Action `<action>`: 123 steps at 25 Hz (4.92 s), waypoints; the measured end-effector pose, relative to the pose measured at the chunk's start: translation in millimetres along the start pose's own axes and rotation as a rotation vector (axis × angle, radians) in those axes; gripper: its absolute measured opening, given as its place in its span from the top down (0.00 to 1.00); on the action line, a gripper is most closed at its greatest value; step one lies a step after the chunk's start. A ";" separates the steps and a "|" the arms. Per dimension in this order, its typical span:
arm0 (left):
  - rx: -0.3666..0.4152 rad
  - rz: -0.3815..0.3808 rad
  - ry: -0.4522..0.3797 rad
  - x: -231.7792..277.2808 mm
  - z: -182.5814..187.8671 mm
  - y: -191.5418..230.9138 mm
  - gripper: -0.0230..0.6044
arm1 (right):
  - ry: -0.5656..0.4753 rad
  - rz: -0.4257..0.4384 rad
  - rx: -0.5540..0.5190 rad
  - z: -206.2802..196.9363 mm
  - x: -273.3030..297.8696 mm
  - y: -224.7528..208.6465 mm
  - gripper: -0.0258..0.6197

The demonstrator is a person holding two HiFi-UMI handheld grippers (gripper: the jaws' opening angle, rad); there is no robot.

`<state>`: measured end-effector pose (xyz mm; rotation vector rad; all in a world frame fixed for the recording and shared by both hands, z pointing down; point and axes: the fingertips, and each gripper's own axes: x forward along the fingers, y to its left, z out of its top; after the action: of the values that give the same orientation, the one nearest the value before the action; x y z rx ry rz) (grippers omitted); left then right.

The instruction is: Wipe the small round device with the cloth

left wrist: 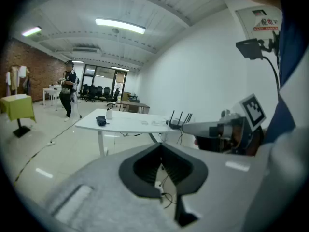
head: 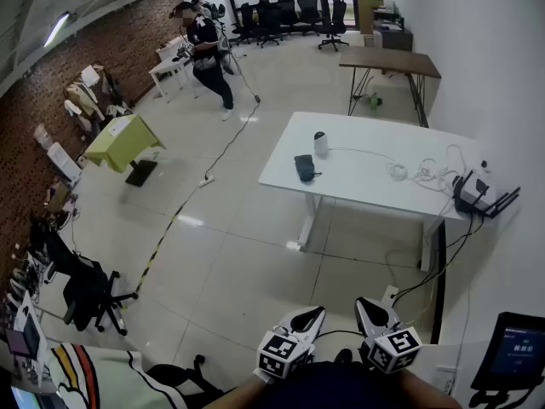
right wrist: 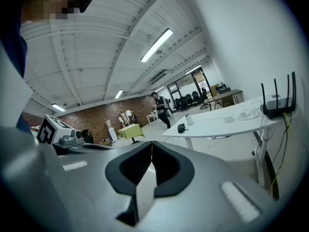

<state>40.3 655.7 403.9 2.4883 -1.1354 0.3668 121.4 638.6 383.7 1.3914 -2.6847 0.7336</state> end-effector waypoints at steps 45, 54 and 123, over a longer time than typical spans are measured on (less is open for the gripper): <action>-0.167 -0.046 -0.007 30.4 36.4 186.2 0.96 | 0.198 -0.041 -0.055 -6.6 191.4 25.8 0.94; -0.132 -0.005 0.023 113.7 68.7 148.2 0.96 | 0.138 -0.001 0.003 32.6 184.7 -71.7 0.94; -0.188 0.037 -0.002 373.3 217.6 370.7 0.93 | 0.168 -0.060 0.008 186.2 444.7 -288.5 0.94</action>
<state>12.5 88.1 438.4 2.3081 -1.1613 0.2544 113.7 79.3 437.0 1.3411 -2.5048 0.8176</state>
